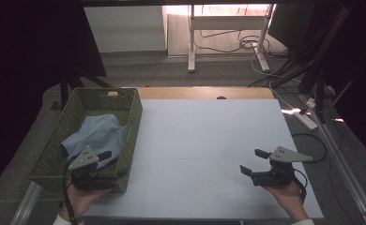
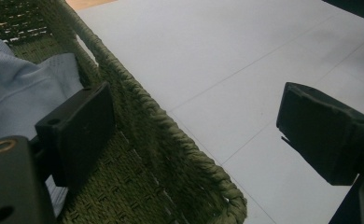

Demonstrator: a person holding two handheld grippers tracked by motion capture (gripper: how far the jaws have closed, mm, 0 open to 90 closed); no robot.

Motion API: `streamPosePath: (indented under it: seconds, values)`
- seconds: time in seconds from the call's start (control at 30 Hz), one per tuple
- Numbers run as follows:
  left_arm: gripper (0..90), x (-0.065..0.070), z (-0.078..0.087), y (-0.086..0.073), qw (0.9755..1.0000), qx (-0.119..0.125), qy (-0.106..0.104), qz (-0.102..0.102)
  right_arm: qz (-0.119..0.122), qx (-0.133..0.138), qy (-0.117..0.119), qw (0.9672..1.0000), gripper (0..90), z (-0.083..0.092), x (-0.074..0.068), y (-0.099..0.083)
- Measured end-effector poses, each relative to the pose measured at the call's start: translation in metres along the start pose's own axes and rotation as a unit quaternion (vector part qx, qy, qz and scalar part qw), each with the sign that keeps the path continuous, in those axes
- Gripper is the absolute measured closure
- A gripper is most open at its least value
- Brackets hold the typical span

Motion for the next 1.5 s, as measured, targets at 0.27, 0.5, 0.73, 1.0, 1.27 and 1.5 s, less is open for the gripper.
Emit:
streamPosePath:
  seconds: [0.27, 0.5, 0.73, 1.0, 1.27, 1.5]
  values:
    - [12.0, -0.002, -0.001, -0.001, 1.0000, 0.002, 0.001, 0.002, 0.004, -0.006, 0.003, 1.0000, 14.2, -0.004, 0.001, 0.000]
    - [12.3, -0.003, 0.000, -0.003, 1.0000, 0.004, 0.003, -0.001, 0.014, -0.020, 0.004, 0.9997, 14.3, -0.012, 0.001, -0.002]
    - [12.4, -0.001, 0.003, -0.004, 1.0000, 0.008, 0.005, -0.005, 0.020, -0.026, 0.002, 0.9995, 14.4, -0.015, -0.002, -0.003]
    - [12.6, 0.001, 0.005, -0.002, 0.9998, 0.012, 0.008, -0.011, 0.020, -0.019, -0.003, 0.9996, 14.5, -0.011, -0.003, -0.001]
    - [13.0, 0.003, 0.002, 0.002, 0.9998, 0.010, 0.007, -0.018, 0.018, -0.019, -0.003, 0.9996, 14.5, -0.008, -0.003, -0.004]
    - [13.0, 0.003, 0.000, 0.003, 0.9999, 0.006, 0.006, -0.015, 0.017, -0.020, -0.004, 0.9996, 14.5, -0.008, -0.002, -0.004]
Point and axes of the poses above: each handheld gripper's, and its own axes: z roughly backward along the jaws, y roughly out of its top, x roughly to its right, the point moved 2 cm from there along -z, roughly forward along the jaws, and after that the axes turned 11 degrees about -z, right-handed, at the moved point
